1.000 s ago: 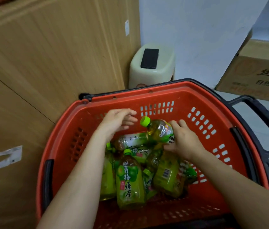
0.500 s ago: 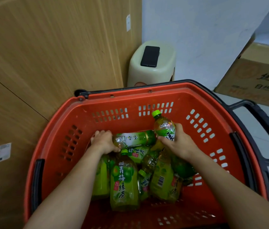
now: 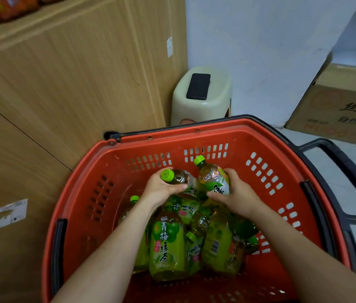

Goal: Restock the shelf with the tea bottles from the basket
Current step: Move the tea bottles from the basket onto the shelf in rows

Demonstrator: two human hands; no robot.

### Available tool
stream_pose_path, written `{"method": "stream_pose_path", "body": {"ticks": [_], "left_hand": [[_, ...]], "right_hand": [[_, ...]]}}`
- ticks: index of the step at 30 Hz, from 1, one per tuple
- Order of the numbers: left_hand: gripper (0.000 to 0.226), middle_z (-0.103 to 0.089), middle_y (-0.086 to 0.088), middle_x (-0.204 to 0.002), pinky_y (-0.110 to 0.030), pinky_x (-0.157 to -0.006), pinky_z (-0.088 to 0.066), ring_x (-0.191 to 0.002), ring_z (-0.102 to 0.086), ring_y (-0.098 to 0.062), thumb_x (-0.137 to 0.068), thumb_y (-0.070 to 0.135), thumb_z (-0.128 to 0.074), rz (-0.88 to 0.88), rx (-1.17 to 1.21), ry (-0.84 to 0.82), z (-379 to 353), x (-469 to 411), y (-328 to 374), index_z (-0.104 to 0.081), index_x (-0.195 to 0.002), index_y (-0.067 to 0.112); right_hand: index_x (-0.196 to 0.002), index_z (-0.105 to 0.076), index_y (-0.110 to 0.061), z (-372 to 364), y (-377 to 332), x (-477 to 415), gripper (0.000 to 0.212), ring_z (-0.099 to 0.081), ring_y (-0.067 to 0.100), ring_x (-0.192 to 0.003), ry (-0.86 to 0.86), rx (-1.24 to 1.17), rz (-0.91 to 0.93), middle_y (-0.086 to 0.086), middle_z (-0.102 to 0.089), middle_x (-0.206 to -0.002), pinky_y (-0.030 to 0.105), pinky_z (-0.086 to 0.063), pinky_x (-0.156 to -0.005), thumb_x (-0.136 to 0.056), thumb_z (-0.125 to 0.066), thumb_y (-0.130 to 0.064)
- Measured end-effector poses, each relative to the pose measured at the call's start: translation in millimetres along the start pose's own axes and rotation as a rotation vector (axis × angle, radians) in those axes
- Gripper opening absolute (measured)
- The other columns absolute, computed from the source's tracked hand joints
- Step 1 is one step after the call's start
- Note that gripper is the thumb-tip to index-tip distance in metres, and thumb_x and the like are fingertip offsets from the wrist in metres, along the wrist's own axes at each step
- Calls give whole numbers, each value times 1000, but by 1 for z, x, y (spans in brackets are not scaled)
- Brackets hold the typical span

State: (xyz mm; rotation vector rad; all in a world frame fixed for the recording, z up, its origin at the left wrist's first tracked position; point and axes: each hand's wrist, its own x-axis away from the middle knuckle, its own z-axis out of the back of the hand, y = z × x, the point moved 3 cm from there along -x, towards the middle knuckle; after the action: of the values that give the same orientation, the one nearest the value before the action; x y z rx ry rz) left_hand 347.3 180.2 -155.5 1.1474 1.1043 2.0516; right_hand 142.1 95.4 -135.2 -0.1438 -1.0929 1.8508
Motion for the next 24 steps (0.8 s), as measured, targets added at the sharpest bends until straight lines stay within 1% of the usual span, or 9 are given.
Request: {"method": "stream_pose_path", "body": {"ticks": [2,4,6,8,12,15,17,20,24], "left_hand": [[95,-58,3,-125,-42,-101,-45,-112,-57,-16,-37,37,-94,-56,-54,-30,-19,2,0,-52,-122,39],[85,-57,6,-121,-39,-99,-46,-110,-57,-14,-43,33,-93,-142,-139,-51,-36,5,-2,-47,-113,46],[74,-63,9,-109,-31,-92,-49,-103,-60,-12,-51,28,-91,-213,-209,-28,-47,8,0,-45,-106,44],[70,-64,11,-102,-30,-86,-52,-96,-63,-12,-56,29,-89,-257,-248,20,-50,13,7,-42,-106,44],[75,-62,11,-104,-28,-82,-47,-95,-60,-13,-57,33,-86,-243,-233,128,-21,32,45,-35,-112,40],[69,-64,16,-97,-22,-78,-47,-88,-62,-6,-54,35,-87,-350,-171,271,24,70,82,-45,-108,37],[56,-67,17,-87,-18,-71,-47,-80,-63,3,-56,36,-87,-455,-84,344,55,103,104,-53,-99,35],[52,-69,20,-88,-13,-70,-47,-79,-63,7,-54,50,-80,-558,42,451,94,157,130,-58,-99,36],[56,-66,31,-81,-3,-61,-41,-74,-58,18,-51,58,-75,-637,71,619,148,236,158,-44,-96,47]], "right_hand": [[-133,-31,-23,0,1,0,76,-61,16,-87,9,-12,3,-1,-59,-105,29,-51,-73,-75,-75,-44],[-133,-32,-25,2,3,-1,75,-61,16,-88,38,-39,0,-2,-58,-104,30,-52,-74,-74,-75,-44],[-133,-33,-27,5,6,-4,75,-61,16,-89,85,-87,0,-4,-58,-104,28,-50,-74,-73,-76,-43],[-134,-33,-27,7,7,-5,74,-61,14,-89,95,-126,10,-8,-57,-101,25,-49,-73,-75,-75,-41],[-137,-33,-23,12,2,-4,72,-59,11,-87,40,-157,31,-12,-52,-96,23,-49,-72,-78,-73,-35],[-137,-35,-17,15,-11,1,74,-61,16,-93,-2,-197,15,-5,-57,-103,34,-53,-84,-77,-74,-36],[-135,-38,-15,15,-37,8,72,-63,17,-97,-41,-246,48,-1,-62,-110,38,-52,-88,-77,-72,-40],[-129,-47,-18,17,-103,29,54,-66,14,-90,-61,-371,169,0,-66,-106,31,-54,-79,-83,-66,-40],[-105,-58,-29,32,-204,70,28,-69,18,-82,-7,-534,352,2,-70,-94,39,-57,-79,-81,-69,-37]]}}
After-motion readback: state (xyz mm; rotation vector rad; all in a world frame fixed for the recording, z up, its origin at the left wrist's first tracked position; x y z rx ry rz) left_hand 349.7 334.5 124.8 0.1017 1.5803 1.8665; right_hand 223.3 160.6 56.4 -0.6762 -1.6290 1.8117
